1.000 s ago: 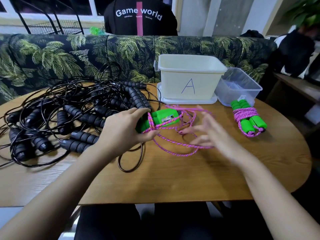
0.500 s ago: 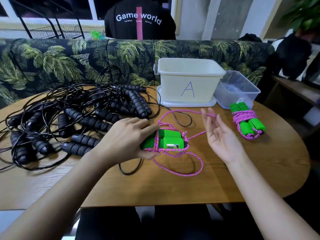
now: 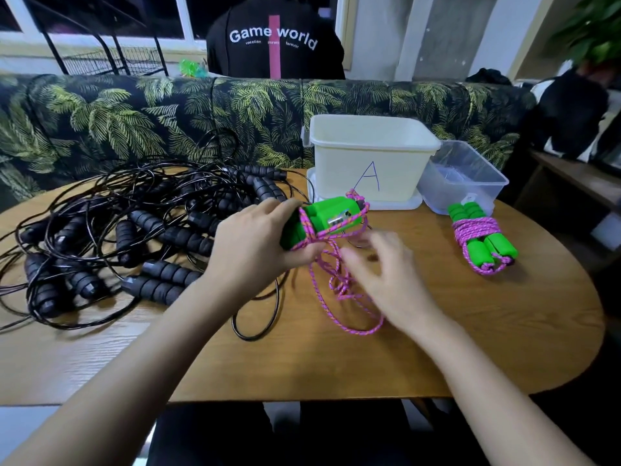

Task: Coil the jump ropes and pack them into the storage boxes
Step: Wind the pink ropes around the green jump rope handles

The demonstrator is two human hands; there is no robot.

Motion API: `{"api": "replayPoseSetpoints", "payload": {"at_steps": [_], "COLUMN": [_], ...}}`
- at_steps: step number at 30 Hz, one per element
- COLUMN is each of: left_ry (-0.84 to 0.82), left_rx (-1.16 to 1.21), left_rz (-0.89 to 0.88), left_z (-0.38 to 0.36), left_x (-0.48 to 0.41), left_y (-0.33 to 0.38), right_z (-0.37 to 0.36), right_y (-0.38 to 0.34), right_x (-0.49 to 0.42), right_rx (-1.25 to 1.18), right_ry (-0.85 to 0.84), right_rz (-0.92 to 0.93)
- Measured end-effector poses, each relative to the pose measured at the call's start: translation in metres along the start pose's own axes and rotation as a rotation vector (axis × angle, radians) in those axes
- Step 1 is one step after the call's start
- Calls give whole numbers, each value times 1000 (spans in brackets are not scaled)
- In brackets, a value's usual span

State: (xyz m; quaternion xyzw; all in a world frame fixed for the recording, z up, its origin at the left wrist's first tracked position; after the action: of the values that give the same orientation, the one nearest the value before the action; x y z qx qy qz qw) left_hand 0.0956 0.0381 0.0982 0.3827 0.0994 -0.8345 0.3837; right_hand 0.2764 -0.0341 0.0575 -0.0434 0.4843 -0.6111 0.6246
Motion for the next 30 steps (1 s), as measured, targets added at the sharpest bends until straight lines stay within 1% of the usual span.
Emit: {"api": "replayPoseSetpoints", "payload": {"at_steps": [2, 3, 5, 7, 9, 11, 13, 15, 16, 18, 20, 21, 23, 24, 25, 26, 28, 30], "left_ry": [5, 4, -7, 1, 17, 16, 2, -13, -21, -31, -20, -9, 7, 11, 13, 13, -3, -36], "left_rx": [53, 72, 102, 130, 152, 167, 201, 292, 342, 426, 481, 497, 561, 607, 625, 597, 409, 161], "left_rz": [48, 67, 98, 132, 179, 219, 259, 327, 357, 381, 366, 333, 248, 204, 130, 15, -269, -497], "left_z": [-4, -5, -8, -9, -7, -6, -4, -2, -1, 0, 3, 5, 8, 11, 14, 17, 17, 7], "left_x": [-1, -1, -1, 0, 3, 6, 7, 8, 8, 10, 12, 12, 13, 13, 12, 12, 16, 24], "left_y": [7, 9, 12, 10, 6, 3, 0, -5, -8, -13, -17, -18, -18, -17, -14, -9, 11, 33], "right_z": [-26, -35, -43, -42, -42, -41, -39, -35, -32, -27, -17, -10, 0, 3, 5, 6, 4, 1], "right_y": [-10, -11, -8, -8, -6, -7, -10, -5, -2, 11, 26, 33, 41, 47, 55, 64, 77, 68], "right_x": [9, 14, 21, 22, 26, 32, 39, 43, 43, 40, 34, 32, 27, 22, 17, 9, -13, -38], "right_rx": [-70, -75, 17, 93, 12, -83, -62, -26, -84, -373, -618, -688, -809, -827, -802, -713, -477, -240], "right_ry": [-186, -232, -211, -151, -124, -137, -162, -211, -251, -345, -399, -437, -605, -659, -674, -661, -599, -555], "right_rz": [-85, -143, -153, -84, -67, -59, 1, 32, 0, -141, -260, -297, -342, -371, -414, -462, -519, -432]}}
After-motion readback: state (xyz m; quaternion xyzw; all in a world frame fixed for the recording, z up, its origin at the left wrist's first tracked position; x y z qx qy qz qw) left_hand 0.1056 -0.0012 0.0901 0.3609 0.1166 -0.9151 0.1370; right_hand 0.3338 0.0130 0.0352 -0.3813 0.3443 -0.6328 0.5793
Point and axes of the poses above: each hand's wrist, its own x-axis away from the middle knuckle, its own z-axis out of the back of the hand, y = z × x, the point moved 4 cm from there along -x, towards the middle knuckle, and after that the axes turned 5 degrees about y, right-handed, at the moved point
